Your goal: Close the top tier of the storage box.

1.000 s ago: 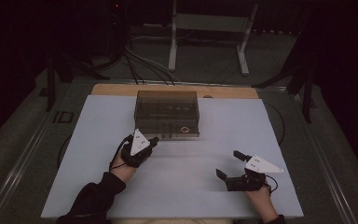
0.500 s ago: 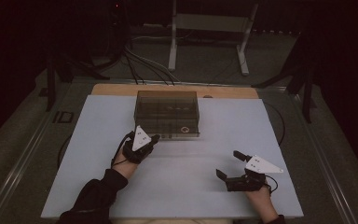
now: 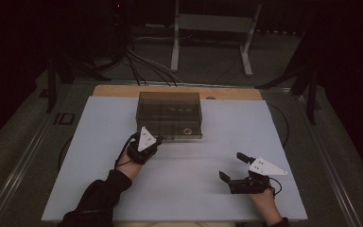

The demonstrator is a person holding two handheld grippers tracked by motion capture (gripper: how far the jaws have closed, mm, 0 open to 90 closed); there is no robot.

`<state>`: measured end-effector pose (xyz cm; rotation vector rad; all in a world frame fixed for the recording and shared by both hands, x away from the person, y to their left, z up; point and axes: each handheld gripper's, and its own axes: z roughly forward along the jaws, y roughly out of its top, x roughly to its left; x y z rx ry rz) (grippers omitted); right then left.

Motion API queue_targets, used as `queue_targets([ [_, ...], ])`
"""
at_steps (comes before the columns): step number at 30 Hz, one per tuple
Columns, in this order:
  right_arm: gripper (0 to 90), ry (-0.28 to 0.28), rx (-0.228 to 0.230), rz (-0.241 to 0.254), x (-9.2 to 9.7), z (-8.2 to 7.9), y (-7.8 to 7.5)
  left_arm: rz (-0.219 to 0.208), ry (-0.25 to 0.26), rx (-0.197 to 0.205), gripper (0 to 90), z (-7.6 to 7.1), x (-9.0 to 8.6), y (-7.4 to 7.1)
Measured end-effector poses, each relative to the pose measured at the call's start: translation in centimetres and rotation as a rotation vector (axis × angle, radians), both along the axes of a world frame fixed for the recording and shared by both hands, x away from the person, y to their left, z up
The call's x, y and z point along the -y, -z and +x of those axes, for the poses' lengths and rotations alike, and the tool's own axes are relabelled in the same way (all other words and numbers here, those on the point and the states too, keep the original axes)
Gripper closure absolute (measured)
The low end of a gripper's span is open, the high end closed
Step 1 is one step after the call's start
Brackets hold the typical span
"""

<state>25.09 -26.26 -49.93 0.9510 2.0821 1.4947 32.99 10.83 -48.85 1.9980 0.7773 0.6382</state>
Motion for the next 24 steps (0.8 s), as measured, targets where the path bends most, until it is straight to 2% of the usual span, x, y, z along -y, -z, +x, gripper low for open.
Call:
queue_targets([
  [6, 1.8, 0.000, 0.006, 0.001, 0.06, -0.02, -0.02, -0.015, -0.002, -0.008, 89.8, 0.04, 0.01, 0.05],
  [24, 1.8, 0.000, 0.005, 0.001, 0.04, -0.05, -0.05, 0.004, -0.007, -0.007, 89.8, 0.79, 0.05, -0.20],
])
